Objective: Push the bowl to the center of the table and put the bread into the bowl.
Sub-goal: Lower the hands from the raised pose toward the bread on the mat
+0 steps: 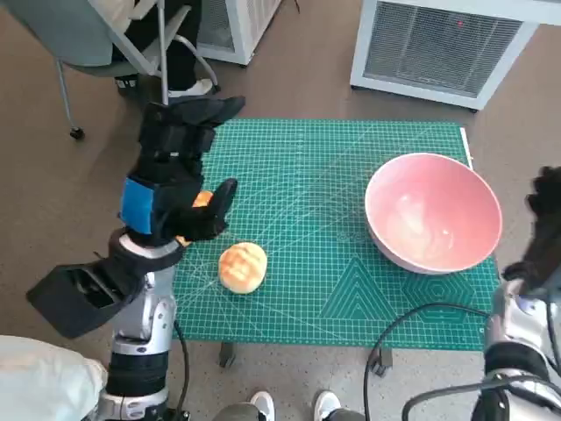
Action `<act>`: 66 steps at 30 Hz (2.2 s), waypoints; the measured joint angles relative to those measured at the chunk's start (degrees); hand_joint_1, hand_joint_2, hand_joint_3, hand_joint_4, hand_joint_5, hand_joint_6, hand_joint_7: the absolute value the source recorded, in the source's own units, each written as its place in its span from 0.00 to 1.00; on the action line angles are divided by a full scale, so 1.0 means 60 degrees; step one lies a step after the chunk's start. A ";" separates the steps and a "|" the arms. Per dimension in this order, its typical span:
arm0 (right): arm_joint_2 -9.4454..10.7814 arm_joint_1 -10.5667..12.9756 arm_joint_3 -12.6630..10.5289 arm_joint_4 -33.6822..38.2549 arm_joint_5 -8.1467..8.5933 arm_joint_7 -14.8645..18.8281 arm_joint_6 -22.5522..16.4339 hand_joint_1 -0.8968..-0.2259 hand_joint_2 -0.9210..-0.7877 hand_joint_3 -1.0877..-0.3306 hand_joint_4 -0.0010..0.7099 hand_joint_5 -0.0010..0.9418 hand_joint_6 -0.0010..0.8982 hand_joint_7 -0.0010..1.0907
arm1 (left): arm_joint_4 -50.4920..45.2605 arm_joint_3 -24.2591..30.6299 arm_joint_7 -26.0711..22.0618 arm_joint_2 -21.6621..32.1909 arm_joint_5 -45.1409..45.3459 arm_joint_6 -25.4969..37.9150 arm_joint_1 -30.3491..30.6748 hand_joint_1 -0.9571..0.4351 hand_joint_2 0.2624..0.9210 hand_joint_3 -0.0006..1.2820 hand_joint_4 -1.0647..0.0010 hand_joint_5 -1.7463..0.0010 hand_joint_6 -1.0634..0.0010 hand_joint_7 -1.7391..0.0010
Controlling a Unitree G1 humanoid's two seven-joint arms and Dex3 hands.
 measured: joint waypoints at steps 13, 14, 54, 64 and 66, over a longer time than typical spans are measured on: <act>0.0478 -0.0275 0.0108 0.0373 0.0056 0.0522 0.1105 0.89 0.00 0.72 0.59 0.01 0.25 0.44 | -0.0567 0.0276 0.0172 0.0188 -0.0036 0.0168 0.0358 0.49 0.67 0.55 1.00 0.50 1.00 0.35; 0.0516 -0.0297 0.0094 0.0377 0.0071 0.0576 0.1143 0.89 0.00 0.73 0.59 0.01 0.25 0.44 | -0.0589 0.0287 0.0190 0.0200 -0.0035 0.0169 0.0381 0.49 0.67 0.55 1.00 0.50 1.00 0.35; 0.2184 -0.1518 0.0653 0.0423 0.0006 0.1539 0.1300 0.92 0.00 0.78 0.61 0.01 0.24 0.51 | -0.1183 0.0661 0.0951 0.0781 0.0665 0.0443 0.0994 0.49 0.83 0.34 0.91 0.56 0.90 0.43; 0.2285 -0.1831 0.0851 0.0451 -0.0068 0.1484 0.1441 0.95 0.00 0.75 0.61 0.00 0.23 0.51 | -0.1441 0.0711 0.1964 0.1822 0.3227 0.2199 0.1102 0.46 0.98 0.12 0.66 0.89 0.73 0.65; 0.2236 -0.1887 0.0910 0.0444 -0.0120 0.1441 0.1439 0.94 0.00 0.75 0.61 0.00 0.23 0.51 | -0.1523 0.0693 0.2096 0.2056 0.3712 0.2615 0.1142 0.46 0.99 0.10 0.64 0.92 0.70 0.69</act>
